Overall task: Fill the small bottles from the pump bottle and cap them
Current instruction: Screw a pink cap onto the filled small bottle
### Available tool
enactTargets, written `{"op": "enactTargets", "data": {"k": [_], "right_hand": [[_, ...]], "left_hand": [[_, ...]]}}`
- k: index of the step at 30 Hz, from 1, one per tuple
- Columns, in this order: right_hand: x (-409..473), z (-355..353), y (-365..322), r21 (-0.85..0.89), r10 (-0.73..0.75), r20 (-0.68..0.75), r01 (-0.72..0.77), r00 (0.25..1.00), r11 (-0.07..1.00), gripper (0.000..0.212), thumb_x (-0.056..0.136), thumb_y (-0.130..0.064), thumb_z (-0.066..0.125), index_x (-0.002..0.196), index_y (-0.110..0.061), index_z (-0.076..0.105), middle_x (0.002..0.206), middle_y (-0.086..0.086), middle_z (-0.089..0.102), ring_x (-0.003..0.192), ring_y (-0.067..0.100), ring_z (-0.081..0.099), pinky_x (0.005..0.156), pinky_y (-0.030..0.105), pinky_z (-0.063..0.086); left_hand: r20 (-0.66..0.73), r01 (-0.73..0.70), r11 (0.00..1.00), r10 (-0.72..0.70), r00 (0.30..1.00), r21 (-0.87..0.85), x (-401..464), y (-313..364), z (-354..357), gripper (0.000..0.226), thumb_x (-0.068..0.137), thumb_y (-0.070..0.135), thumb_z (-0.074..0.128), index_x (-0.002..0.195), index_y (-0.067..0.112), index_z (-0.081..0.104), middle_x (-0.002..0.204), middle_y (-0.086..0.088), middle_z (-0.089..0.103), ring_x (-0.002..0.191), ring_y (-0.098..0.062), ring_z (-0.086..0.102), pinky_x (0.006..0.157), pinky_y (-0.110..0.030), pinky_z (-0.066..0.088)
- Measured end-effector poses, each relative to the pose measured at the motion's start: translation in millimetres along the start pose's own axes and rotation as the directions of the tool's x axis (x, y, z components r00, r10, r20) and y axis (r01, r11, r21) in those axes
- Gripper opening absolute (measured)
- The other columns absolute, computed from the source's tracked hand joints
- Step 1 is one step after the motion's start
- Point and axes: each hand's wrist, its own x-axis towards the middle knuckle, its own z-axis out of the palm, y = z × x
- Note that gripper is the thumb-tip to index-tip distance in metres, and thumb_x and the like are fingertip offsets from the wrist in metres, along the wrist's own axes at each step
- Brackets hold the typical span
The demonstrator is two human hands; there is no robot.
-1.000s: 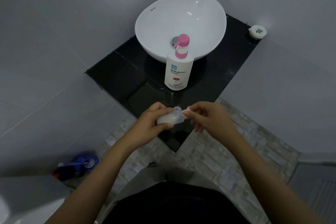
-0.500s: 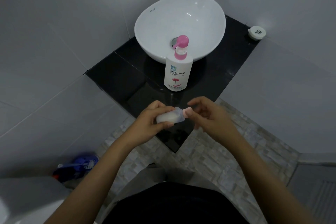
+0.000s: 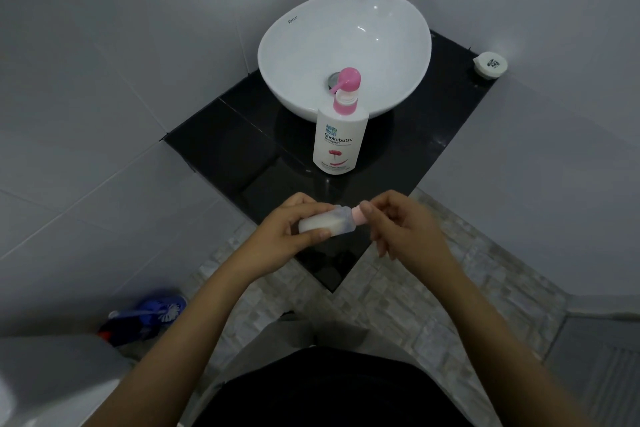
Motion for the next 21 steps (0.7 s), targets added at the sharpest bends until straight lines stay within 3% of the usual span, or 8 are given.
{"op": "enactTargets", "data": {"k": [2,4,7,12,21], "right_hand": [[-0.9,-2.6,-0.8,0.055,-0.052,0.076,0.047,0.996,0.997,0.023,0.089,-0.027,0.060,0.108,-0.015,0.061,0.082,0.003,0.068,0.060,0.012,0.065,0.052,0.019,0.052],[-1.5,-2.8,-1.7,0.011,-0.057,0.105,0.056,0.993,0.998,0.016,0.089,-0.025,0.060,0.101,-0.015,0.064,0.077,0.002,0.068,0.057,0.009,0.064,0.051,0.019,0.052],[-0.6,0.6,-2.5,-0.049,0.011,0.025,-0.010,1.000,0.999,0.021,0.088,-0.035,0.059,0.091,-0.015,0.064,0.062,0.000,0.063,0.044,0.004,0.055,0.044,0.013,0.045],[-5.8,2.0,-2.7,0.072,-0.043,0.050,0.040,0.998,0.997,0.015,0.089,-0.017,0.060,0.103,-0.015,0.063,0.076,0.001,0.066,0.057,0.009,0.062,0.048,0.019,0.052],[-9.9,19.8,-3.7,0.178,0.004,-0.069,0.008,0.998,0.984,0.014,0.093,-0.015,0.055,0.100,-0.009,0.065,0.064,-0.002,0.064,0.047,0.004,0.054,0.042,0.012,0.042]], "left_hand": [[0.003,0.010,1.000,-0.010,1.000,-0.029,0.0,1.6,-1.3,0.036,0.085,0.024,0.063,0.121,0.024,0.062,0.108,-0.006,0.051,0.097,-0.012,0.054,0.085,-0.030,0.050],[0.012,0.018,0.999,-0.018,1.000,-0.041,0.2,2.8,-2.2,0.034,0.087,0.021,0.062,0.121,0.025,0.062,0.109,-0.006,0.051,0.097,-0.011,0.054,0.083,-0.029,0.050],[0.022,0.037,0.999,-0.036,0.999,-0.031,0.5,3.6,-1.6,0.032,0.088,0.021,0.061,0.120,0.025,0.063,0.109,-0.005,0.051,0.096,-0.013,0.055,0.082,-0.031,0.052],[0.018,0.046,0.995,-0.045,0.999,-0.094,-1.4,7.6,-3.1,0.031,0.089,0.018,0.059,0.120,0.025,0.063,0.110,-0.008,0.052,0.092,-0.015,0.055,0.075,-0.026,0.052],[-0.084,0.009,0.998,-0.014,0.996,-0.064,-6.5,8.4,-1.1,0.039,0.077,0.044,0.061,0.116,0.037,0.064,0.105,-0.003,0.053,0.091,-0.012,0.056,0.077,-0.029,0.050]]}}
